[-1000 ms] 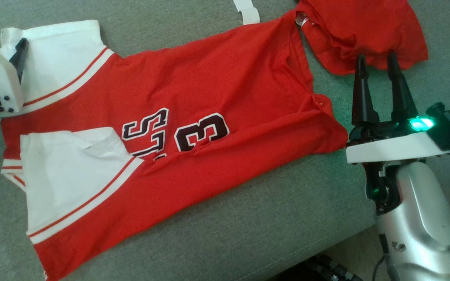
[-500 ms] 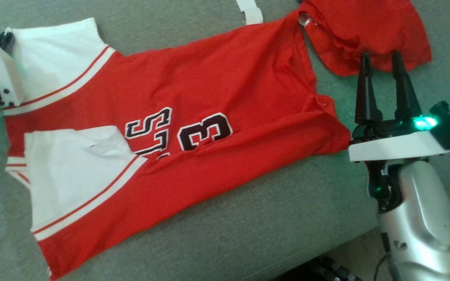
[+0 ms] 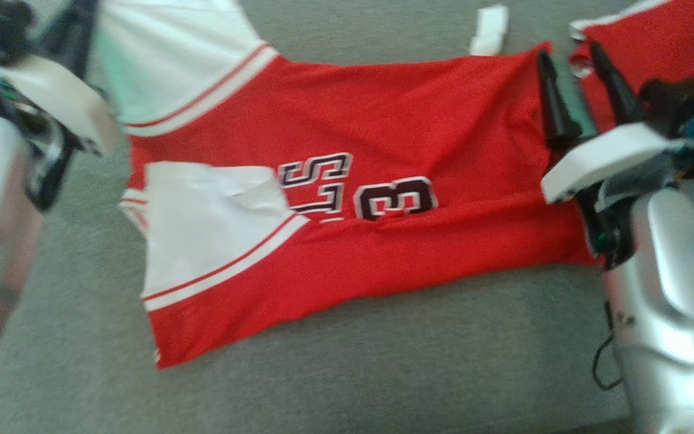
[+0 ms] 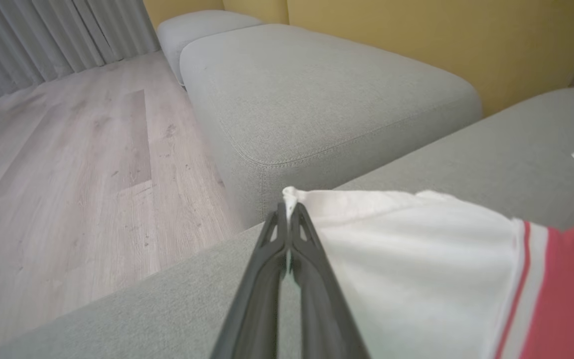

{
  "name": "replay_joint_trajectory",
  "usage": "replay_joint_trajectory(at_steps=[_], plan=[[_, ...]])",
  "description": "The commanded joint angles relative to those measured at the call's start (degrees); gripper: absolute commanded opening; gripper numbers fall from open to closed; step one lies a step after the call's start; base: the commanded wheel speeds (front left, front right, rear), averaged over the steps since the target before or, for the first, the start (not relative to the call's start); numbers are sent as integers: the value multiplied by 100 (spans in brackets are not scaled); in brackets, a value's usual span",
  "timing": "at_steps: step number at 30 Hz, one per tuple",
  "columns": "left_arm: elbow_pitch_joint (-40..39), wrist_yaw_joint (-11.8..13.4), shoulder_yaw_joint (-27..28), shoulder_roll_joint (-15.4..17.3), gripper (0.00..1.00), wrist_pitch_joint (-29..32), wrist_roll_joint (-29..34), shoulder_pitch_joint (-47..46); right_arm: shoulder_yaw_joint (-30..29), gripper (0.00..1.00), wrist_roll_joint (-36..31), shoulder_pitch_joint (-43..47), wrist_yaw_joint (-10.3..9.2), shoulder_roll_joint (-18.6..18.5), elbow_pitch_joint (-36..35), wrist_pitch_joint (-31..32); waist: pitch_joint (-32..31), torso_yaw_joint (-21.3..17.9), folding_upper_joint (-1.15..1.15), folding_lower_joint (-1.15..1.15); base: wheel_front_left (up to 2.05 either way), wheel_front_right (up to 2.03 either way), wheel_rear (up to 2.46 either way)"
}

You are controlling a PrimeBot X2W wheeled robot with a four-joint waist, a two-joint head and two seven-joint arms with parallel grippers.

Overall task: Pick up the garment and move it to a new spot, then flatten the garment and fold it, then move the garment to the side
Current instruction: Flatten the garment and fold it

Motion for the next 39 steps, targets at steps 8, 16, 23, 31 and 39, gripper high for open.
replay_joint_trajectory(at_steps=[8,16,23,31,39], plan=[[-922,18,-218,-2,0,-280,185,250,-271,100,-389,-1174,-4,-552,1553,695,21,720,0,0,0,0,0],[-1067,45,-324,-104,0,-272,175,305,-158,100,-717,-1751,-4,-734,2957,785,48,854,0,0,0,0,0],[-1031,84,-340,-104,0,-285,152,302,-65,100,-854,-2058,-4,-841,3698,718,55,838,0,0,0,0,0],[-966,180,-314,-114,0,-237,131,139,252,0,-869,-2483,-4,-898,4343,740,180,822,0,0,0,0,0],[-558,444,-53,28,0,-307,118,-270,656,0,-184,-3098,-4,-813,4331,410,231,662,0,0,0,0,0]])
